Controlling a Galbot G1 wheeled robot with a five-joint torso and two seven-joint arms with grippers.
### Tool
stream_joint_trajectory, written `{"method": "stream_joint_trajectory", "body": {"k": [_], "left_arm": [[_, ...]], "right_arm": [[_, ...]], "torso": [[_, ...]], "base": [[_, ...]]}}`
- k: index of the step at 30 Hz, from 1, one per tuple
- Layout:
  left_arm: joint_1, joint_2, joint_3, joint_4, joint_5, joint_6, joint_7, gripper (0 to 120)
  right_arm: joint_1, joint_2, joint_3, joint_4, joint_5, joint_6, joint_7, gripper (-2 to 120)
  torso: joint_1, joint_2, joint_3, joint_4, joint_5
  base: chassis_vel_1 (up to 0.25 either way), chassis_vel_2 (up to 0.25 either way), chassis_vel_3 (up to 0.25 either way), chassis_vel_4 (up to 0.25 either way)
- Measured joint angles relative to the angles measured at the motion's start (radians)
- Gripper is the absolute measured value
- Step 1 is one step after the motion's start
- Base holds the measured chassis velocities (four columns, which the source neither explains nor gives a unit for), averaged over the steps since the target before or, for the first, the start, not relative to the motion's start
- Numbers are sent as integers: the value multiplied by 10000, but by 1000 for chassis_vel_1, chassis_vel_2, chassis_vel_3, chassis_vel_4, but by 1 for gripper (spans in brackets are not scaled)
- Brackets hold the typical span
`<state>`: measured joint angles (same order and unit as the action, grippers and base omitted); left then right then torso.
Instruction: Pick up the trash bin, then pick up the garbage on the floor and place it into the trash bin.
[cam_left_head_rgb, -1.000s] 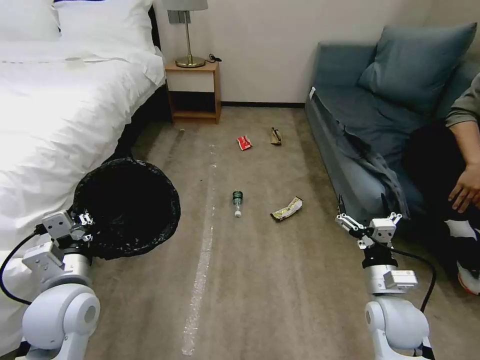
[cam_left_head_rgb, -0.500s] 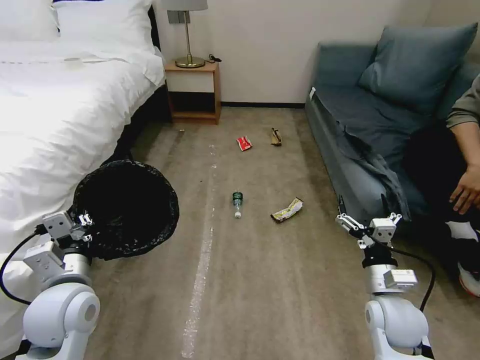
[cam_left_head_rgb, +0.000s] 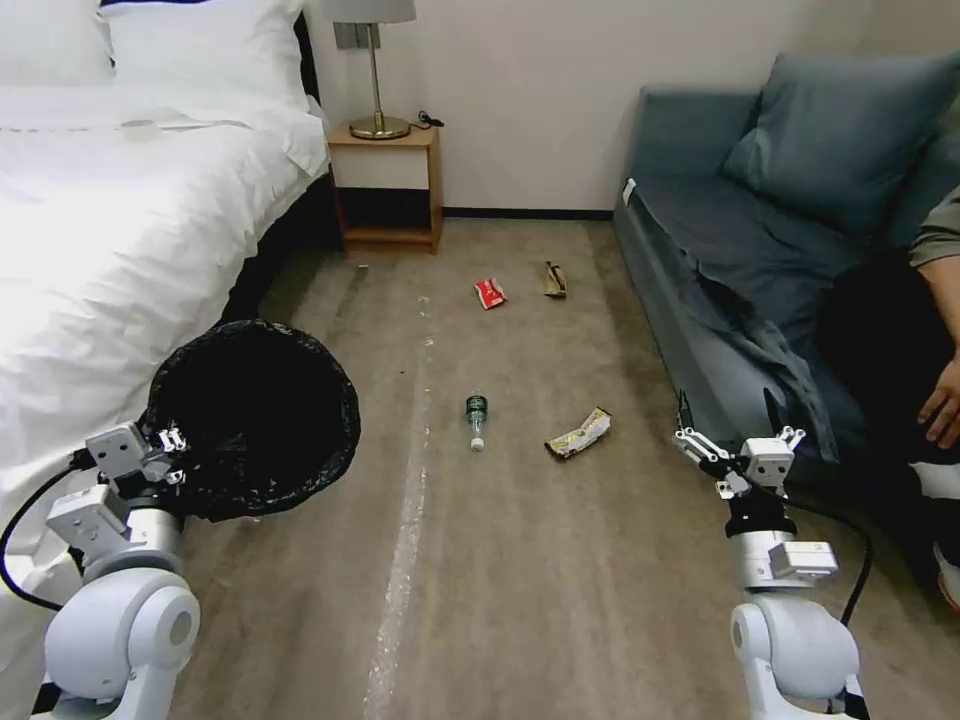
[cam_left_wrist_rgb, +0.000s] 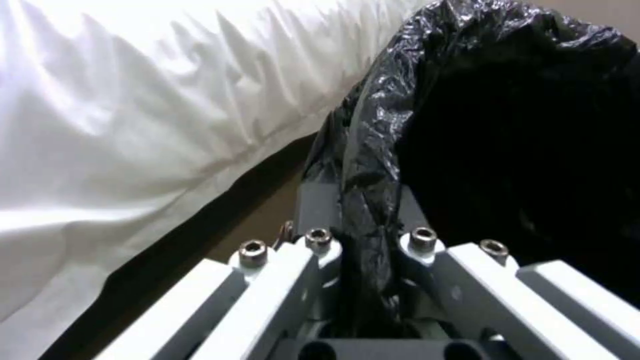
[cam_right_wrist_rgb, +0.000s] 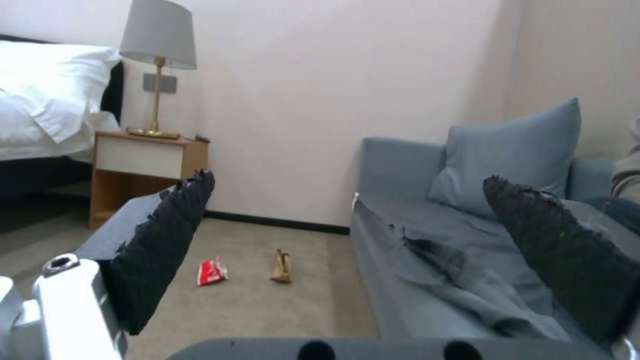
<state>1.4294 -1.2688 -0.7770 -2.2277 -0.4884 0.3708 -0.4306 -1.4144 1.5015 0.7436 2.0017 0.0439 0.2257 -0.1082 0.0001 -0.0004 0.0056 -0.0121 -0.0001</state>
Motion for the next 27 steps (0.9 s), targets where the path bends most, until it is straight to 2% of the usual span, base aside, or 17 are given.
{"method": "stream_joint_trajectory", "body": {"k": [13,27], "left_arm": [[18,38,-83,65,278,-23,262,4],[-68,28,-51,193,335,-31,276,4]], "right_arm": [[-3,4,36,2,-3,18,-6,100],[48,22,56,-40,22,18,-44,100]], "torso": [[0,0,0,1,0],[0,0,0,1,-1]], "base": [[-55,62,61,-62],[-68,61,62,-63]]}}
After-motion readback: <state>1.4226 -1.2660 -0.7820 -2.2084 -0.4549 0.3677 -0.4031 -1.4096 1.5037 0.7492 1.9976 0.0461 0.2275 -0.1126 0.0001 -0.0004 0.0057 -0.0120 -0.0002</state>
